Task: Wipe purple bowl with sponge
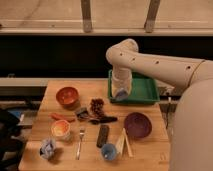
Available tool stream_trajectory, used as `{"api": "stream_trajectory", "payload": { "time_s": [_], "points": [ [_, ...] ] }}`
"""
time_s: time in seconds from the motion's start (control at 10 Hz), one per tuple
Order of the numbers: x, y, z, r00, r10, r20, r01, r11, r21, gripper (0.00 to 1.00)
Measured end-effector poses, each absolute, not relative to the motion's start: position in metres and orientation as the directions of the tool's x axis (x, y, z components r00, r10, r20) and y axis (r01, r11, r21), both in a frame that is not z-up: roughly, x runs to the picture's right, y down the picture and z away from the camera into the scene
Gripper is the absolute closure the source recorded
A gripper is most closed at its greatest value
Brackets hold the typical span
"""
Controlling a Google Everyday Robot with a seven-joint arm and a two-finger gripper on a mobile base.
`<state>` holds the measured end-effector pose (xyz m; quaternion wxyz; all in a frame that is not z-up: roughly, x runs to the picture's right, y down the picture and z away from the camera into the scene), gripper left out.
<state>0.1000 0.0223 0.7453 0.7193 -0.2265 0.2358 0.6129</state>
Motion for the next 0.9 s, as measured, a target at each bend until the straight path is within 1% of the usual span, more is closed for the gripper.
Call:
{"api": "stream_trajectory", "payload": {
  "time_s": [0.2, 0.4, 0.6, 0.7, 0.9],
  "points": [
    [0.109, 0.038, 0.734, 0.113, 0.770, -0.628, -0.990, 0.137, -0.010, 0.91],
    [0.134, 0.071, 0.710, 0.060, 0.769, -0.636, -0.993, 0.111, 0.040, 0.91],
    [0.152, 0.095, 0.695, 0.014, 0.761, -0.648, -0.993, 0.085, 0.078, 0.91],
    [0.158, 0.105, 0.694, -0.006, 0.753, -0.658, -0.993, 0.073, 0.092, 0.91],
    [0.170, 0.136, 0.708, -0.065, 0.710, -0.701, -0.992, 0.030, 0.122, 0.91]
  ]
}}
